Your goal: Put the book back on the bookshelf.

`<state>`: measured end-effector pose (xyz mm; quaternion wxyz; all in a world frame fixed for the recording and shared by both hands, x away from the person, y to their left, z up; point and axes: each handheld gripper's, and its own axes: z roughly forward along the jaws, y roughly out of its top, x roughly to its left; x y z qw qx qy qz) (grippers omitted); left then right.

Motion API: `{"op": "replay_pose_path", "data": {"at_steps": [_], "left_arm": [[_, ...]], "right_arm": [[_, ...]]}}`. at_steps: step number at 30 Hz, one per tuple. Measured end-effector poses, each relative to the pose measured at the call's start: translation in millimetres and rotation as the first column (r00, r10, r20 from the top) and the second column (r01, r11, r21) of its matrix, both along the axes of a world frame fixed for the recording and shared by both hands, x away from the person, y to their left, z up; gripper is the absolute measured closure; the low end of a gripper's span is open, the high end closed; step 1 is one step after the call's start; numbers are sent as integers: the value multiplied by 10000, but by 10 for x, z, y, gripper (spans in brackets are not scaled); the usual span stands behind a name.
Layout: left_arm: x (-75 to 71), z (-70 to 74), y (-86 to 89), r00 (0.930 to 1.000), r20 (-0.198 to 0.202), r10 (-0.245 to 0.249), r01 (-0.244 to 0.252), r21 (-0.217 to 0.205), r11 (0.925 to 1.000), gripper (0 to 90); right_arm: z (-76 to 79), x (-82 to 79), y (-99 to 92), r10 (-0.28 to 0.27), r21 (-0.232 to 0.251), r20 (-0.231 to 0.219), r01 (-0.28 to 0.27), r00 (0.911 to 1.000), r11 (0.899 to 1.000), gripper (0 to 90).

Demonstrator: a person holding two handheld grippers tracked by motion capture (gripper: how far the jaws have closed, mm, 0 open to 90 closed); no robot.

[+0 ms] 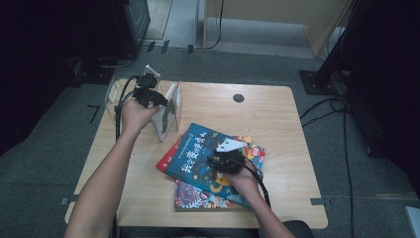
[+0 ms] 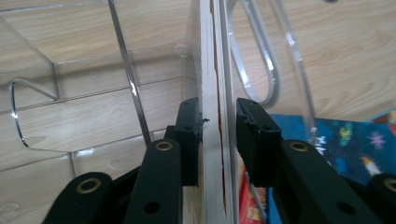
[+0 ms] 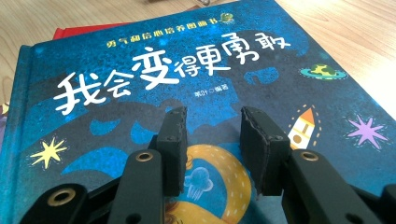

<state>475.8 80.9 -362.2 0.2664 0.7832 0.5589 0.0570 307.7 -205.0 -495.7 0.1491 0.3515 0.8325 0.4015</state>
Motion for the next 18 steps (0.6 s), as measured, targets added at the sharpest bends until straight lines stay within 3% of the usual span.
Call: {"op": "replay_pose_path", "data": {"at_steps": [4,10,18], "left_arm": [[-77,70,59,9998,-93,-198,199,164,9997,667],[-266,190,160,9984,267,-505,510,-164,9986,647],[-555,160,320,9966,406,-717,739,-555,9957,624]], "right_arm": [[0,3,-4,5,60,-45,-5,10000,10000,619],[6,9,-47,-29,289,-227,35,9997,9996,631],[56,-7,-221,-193,529,-100,198,9998,9984,636]]}}
